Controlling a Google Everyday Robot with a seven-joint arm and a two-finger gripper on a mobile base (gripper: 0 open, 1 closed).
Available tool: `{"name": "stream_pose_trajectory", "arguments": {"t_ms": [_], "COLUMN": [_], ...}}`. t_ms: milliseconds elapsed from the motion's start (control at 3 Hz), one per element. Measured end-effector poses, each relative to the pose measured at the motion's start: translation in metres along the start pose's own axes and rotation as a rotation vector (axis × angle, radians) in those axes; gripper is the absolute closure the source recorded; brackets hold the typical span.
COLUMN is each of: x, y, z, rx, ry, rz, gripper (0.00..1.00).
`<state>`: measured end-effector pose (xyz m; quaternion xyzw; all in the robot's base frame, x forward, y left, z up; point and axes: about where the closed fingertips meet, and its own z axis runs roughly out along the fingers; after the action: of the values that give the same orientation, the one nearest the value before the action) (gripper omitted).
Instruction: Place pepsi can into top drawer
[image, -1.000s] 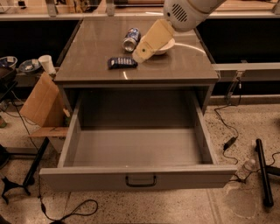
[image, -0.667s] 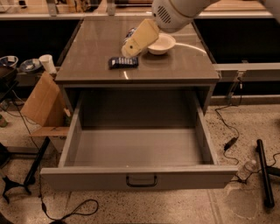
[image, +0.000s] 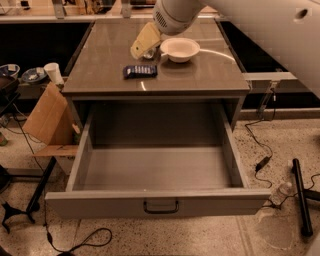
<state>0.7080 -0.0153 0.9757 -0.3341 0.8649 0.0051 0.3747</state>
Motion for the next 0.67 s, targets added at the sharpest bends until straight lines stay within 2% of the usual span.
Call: {"name": "stream_pose_trajectory", "arguments": {"t_ms": [333,667], "x": [0.0,-0.011], "y": [0.0,0.002], "z": [0.0,0.014], "rx": [0.0,0.032], "ry": [0.0,0.037], "rz": [0.0,0.026], "gripper": [0.0,0.0]}}
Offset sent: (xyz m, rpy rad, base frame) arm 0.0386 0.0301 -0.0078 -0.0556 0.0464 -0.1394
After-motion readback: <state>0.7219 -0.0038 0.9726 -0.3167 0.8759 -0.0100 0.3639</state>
